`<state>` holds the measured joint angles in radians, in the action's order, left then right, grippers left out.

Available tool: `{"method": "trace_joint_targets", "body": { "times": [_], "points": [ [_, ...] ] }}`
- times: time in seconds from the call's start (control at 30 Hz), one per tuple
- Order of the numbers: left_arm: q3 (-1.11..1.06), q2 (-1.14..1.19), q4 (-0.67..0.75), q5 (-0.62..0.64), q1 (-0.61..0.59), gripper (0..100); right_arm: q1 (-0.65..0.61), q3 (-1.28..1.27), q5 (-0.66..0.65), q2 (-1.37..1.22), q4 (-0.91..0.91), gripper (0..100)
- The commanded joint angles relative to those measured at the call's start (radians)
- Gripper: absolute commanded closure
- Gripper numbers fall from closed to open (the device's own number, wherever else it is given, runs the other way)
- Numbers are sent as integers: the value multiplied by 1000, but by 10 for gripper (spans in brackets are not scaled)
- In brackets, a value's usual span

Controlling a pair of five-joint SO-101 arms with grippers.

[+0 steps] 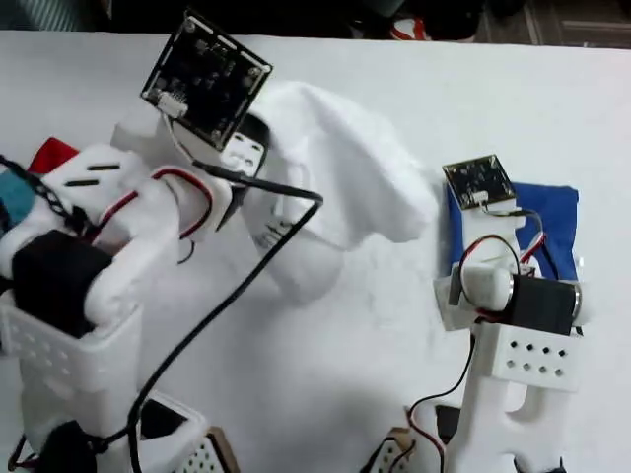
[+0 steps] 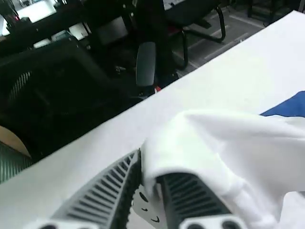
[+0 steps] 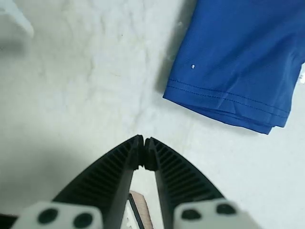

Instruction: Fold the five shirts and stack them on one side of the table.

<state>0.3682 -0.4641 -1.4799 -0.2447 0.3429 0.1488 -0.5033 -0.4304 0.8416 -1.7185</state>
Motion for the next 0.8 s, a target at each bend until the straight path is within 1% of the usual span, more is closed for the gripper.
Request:
{"method": "trace_joint_targets", "body": {
  "times": [0.0, 0.07, 0.17, 0.23, 0.4, 0.5, 0.6, 0.7, 0.77],
  "points": [
    [-109, -22, -57, 61, -53, 804, -5, 9, 6, 13, -5, 981],
    [-221, -21, -91, 63, -94, 762, -5, 9, 6, 13, -5, 981],
    [-407, -27, -97, -11, -176, 756, -5, 9, 6, 13, -5, 981],
    [-488, -28, -91, -57, -263, 756, -7, 9, 6, 13, -5, 981],
    [-508, -28, -75, -146, -518, 756, -19, 8, 6, 13, -5, 981],
    [-511, -28, -46, -169, -638, 756, -108, 6, 6, 10, -5, 981],
    [-517, -27, -23, -192, -704, 757, -239, 6, 9, 2, -5, 981],
    [-509, -27, -23, -215, -796, 755, -346, 5, 86, -15, -2, 981],
    [-511, -27, -35, -233, -860, 745, -377, 5, 120, -62, -2, 981]
  ]
}}
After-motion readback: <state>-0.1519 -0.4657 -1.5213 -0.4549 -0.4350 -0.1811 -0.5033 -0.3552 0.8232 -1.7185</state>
